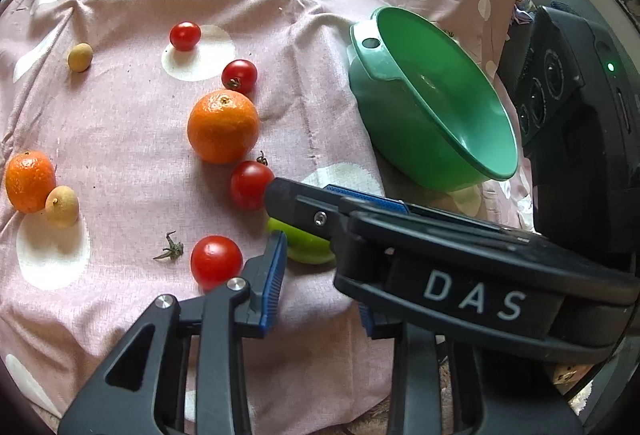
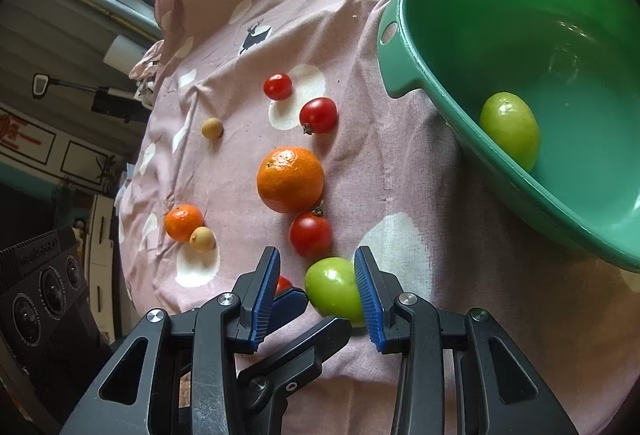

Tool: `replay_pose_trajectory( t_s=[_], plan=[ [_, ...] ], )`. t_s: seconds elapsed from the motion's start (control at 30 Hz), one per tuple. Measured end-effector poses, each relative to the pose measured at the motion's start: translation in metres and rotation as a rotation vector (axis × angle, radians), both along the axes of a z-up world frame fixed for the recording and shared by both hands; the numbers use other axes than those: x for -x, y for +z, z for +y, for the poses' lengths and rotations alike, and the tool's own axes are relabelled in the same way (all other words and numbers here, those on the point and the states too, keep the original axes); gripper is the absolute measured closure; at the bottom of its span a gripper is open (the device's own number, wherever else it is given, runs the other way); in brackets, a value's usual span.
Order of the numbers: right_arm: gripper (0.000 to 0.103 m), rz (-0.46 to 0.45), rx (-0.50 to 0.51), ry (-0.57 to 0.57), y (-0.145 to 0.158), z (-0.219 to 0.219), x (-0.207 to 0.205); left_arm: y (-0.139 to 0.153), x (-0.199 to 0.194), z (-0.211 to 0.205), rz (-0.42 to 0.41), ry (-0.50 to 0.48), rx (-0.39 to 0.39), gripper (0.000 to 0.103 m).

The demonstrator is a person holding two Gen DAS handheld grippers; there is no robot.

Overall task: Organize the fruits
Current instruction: 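Close the right tool on the green fruit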

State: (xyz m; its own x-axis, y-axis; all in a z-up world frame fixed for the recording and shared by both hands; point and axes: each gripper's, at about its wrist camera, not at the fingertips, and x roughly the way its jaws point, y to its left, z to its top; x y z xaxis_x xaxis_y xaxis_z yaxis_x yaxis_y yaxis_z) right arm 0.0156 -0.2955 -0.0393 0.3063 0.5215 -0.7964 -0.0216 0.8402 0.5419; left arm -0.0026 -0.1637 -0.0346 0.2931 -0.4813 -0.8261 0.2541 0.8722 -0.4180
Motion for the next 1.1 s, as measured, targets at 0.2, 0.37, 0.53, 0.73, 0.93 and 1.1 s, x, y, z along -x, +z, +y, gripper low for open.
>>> replay_pose_trajectory(
  t_s=[0.2,0.37,0.53,0.73,0.93,1.1],
  plan=[
    [0.063,0.006,0.019,0.008,-0.0019,0.0013,-0.0005,0.0009,0.0018,-0.0022,-0.005,0.000,-0.003,0.067],
    [0.063,0.014,0.036,0.014,-0.0041,0.0044,-0.0020,0.0005,0.0011,-0.0042,0.000,0.003,0.012,0.063],
    [0.063,0.034,0.019,0.020,-0.0074,0.0035,-0.0027,-0.0021,0.0003,-0.0027,0.012,0.012,0.021,0.056],
    [0.063,0.040,0.018,0.027,-0.0079,0.0022,-0.0005,-0.0046,0.0005,-0.0020,0.013,0.008,0.033,0.057],
    [0.063,0.023,0.059,0.047,-0.0072,0.0065,-0.0003,-0.0047,0.0018,-0.0023,-0.018,0.007,0.020,0.064],
    [0.063,-0.007,0.066,0.048,-0.0023,0.0081,0.0010,0.0041,0.0057,-0.0001,-0.064,0.011,0.013,0.066]
  ],
)
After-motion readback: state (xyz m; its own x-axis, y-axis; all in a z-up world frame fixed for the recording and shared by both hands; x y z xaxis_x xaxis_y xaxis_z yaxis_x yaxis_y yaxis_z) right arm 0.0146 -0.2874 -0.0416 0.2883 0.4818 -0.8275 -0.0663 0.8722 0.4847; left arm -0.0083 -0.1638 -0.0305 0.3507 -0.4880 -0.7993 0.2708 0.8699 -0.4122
